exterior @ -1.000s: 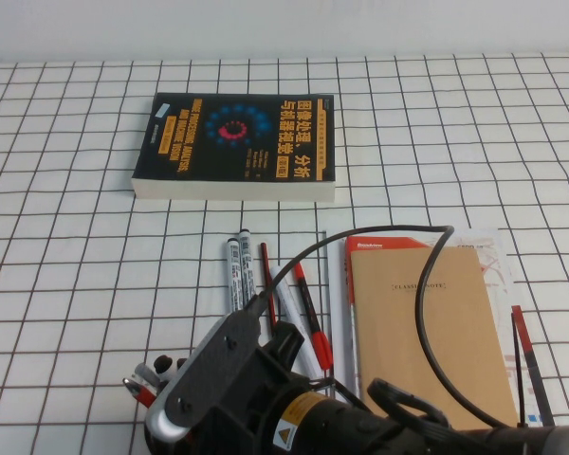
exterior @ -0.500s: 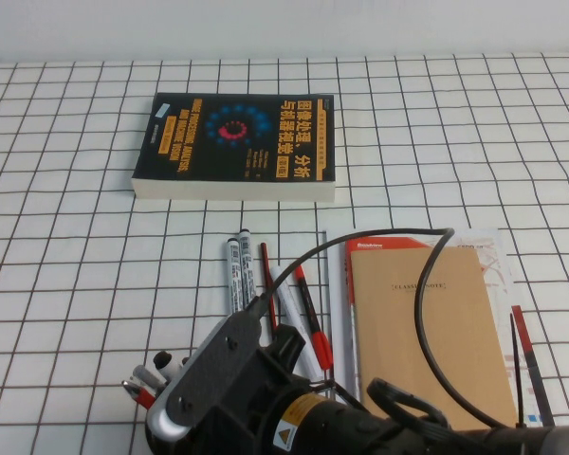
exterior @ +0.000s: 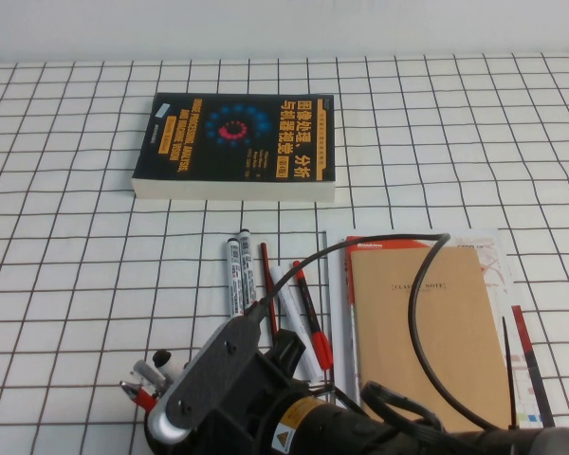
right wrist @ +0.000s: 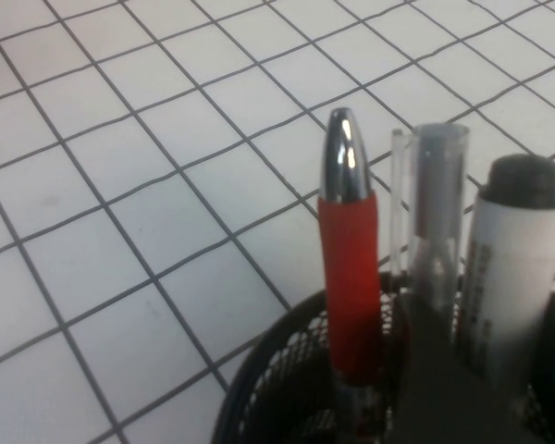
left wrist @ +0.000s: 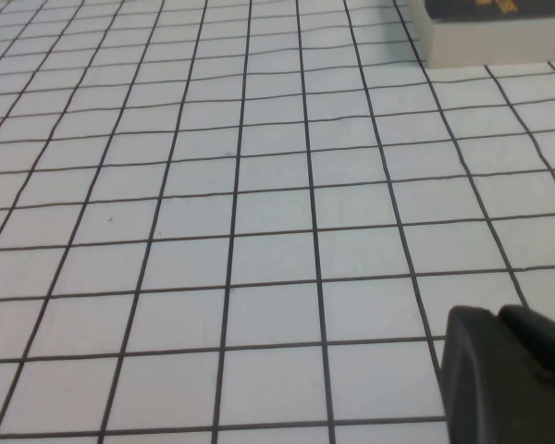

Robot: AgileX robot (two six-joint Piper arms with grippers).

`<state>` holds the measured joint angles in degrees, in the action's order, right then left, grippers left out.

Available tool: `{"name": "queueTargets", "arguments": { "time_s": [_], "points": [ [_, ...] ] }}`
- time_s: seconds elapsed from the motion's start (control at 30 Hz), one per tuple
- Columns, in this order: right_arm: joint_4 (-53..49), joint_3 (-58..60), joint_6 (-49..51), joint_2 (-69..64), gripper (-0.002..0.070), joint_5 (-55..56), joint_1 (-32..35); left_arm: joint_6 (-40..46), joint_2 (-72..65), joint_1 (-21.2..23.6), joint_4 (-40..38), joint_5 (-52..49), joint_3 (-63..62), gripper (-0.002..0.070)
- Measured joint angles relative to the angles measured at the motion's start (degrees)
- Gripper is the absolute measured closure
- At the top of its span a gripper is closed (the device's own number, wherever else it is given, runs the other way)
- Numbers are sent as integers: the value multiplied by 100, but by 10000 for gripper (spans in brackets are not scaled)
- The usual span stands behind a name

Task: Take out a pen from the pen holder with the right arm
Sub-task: 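Take a marker out of the pen holder and lay it on the table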

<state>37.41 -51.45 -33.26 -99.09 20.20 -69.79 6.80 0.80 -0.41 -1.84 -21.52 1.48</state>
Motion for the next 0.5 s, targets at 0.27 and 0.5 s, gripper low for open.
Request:
{"name": "queueTargets", "arguments": {
  "time_s": [0.27,0.5],
  "points": [
    [13,0,0,0,549,0,0,0,0,0,0,0,0,680],
    [13,0,0,0,549,0,0,0,0,0,0,0,0,680]
  ]
}}
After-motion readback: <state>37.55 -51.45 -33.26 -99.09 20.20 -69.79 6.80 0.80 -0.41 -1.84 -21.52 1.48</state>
